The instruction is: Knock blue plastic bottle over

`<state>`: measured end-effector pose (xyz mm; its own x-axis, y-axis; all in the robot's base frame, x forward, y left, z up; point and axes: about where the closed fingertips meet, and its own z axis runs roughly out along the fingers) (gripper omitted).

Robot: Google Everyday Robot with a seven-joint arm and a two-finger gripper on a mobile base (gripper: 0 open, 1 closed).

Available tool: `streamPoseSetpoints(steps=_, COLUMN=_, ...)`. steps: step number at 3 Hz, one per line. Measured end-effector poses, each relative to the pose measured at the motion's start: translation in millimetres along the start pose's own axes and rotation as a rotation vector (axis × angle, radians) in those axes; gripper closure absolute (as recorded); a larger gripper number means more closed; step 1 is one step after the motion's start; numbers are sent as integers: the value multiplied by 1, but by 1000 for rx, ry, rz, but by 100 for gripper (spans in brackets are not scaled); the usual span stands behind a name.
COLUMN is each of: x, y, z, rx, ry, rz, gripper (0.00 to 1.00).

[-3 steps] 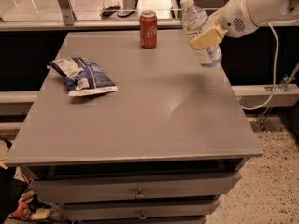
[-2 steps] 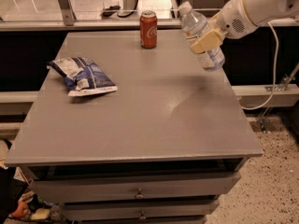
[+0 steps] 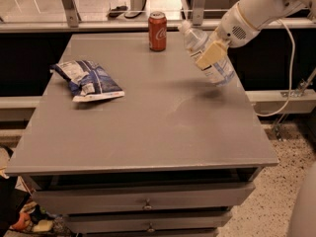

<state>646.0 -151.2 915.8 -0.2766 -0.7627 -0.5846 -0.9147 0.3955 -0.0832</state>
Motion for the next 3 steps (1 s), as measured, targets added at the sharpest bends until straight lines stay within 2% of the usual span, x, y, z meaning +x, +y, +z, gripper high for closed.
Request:
streamPoseSetpoints(steps=1, x=7, y=11, z=21, rx=-76, ry=105, rz=-15, gripper=100)
streamPoseSetpoints(steps=2, x=10, y=17, z=35, rx=-109, ry=157, rz=-23, gripper=100)
streamPoseSetpoints(steps=3, x=10, y=23, z=51, rx=-134, ry=163, rz=-30, gripper=100)
